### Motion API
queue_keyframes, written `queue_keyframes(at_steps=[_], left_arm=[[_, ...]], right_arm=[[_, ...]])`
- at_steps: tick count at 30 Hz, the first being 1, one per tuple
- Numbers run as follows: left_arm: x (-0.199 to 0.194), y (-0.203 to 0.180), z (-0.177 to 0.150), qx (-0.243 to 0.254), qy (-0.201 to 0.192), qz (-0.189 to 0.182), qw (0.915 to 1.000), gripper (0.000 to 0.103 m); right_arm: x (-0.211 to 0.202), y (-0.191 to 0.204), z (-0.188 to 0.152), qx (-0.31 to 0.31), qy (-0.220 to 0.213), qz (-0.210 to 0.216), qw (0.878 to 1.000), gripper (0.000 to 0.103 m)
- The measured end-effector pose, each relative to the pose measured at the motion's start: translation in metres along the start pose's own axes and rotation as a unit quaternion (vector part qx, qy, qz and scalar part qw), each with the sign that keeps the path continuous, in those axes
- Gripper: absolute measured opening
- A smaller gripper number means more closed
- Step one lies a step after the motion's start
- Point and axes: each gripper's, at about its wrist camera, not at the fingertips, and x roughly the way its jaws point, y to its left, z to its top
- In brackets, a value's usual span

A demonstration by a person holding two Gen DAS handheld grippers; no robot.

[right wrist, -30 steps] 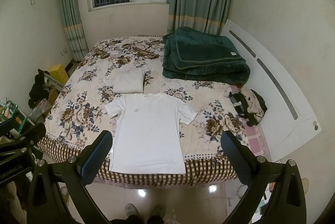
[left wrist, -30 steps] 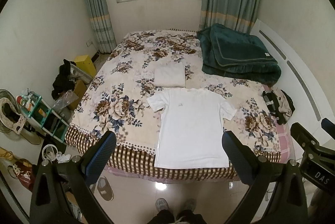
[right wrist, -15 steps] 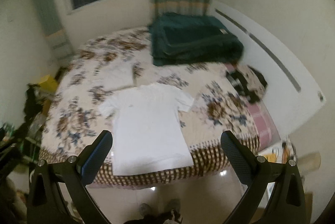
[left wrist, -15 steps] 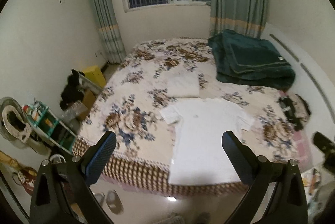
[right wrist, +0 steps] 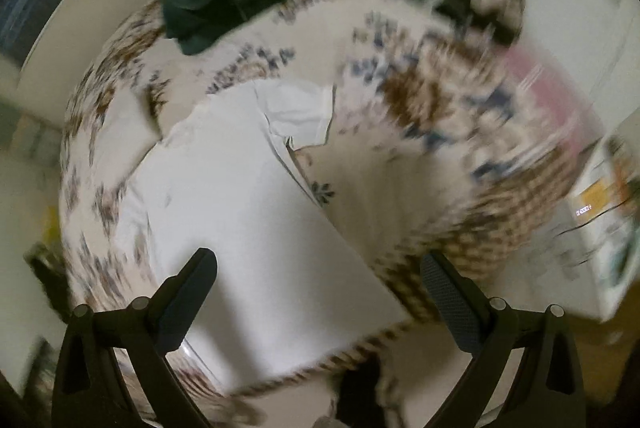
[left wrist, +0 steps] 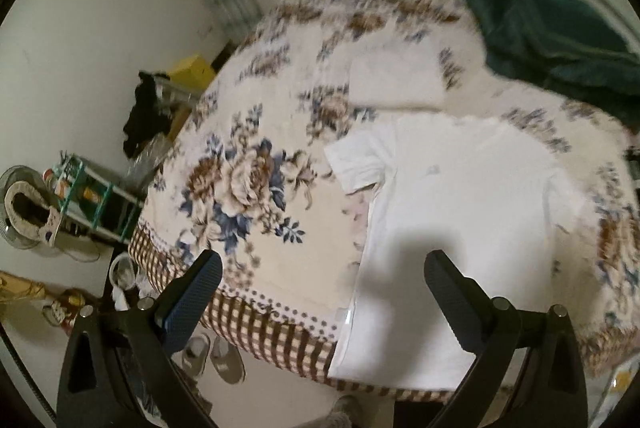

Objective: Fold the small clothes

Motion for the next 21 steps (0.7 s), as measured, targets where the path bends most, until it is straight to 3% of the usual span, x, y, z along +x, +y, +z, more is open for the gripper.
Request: queue_keyframes(at_steps=[4, 7, 10, 15, 16, 17, 19, 21], left_arm=[[0.082, -0.033, 0.01, -0.012, 0.049, 0.008, 0.9987, 0.103], [0.135, -0.052, 0.012, -0.015, 0.074, 0.009, 0.9971, 0.103], [0.19, -0.072, 0.011, -0.016, 0.099, 0.012, 0.9949, 0.103], [0.253, -0.095, 0.01, -0.025, 0.129, 0.004, 0.9913, 0.103], [0.262, -0.1, 0.011, -0.025, 0.131, 0.0, 0.9911, 0.103], [0.27, -0.104, 0.011, -0.023, 0.134, -0.003, 0.9907, 0.103], [0.28, -0.112, 0.011, -0.014, 0.143, -0.007, 0.9896, 0.103], [0.283, -0.118, 0.014, -0.012, 0.14, -0.011, 0.9901, 0.103]], right_arm=[[0.143, -0.029, 0.053, 0.097, 0.053, 0.056, 0.992, 0.098], [0.242, -0.044, 0.079, 0.167, 0.08, 0.096, 0.978, 0.095], [0.329, -0.059, 0.097, 0.245, 0.09, 0.142, 0.955, 0.091], [0.398, -0.063, 0.105, 0.32, 0.056, 0.204, 0.923, 0.055], [0.399, -0.06, 0.104, 0.319, 0.051, 0.212, 0.922, 0.024], [0.401, -0.055, 0.105, 0.308, 0.049, 0.216, 0.925, 0.005], [0.394, -0.049, 0.107, 0.288, 0.024, 0.194, 0.937, 0.004], [0.383, -0.047, 0.112, 0.287, 0.002, 0.179, 0.941, 0.004]])
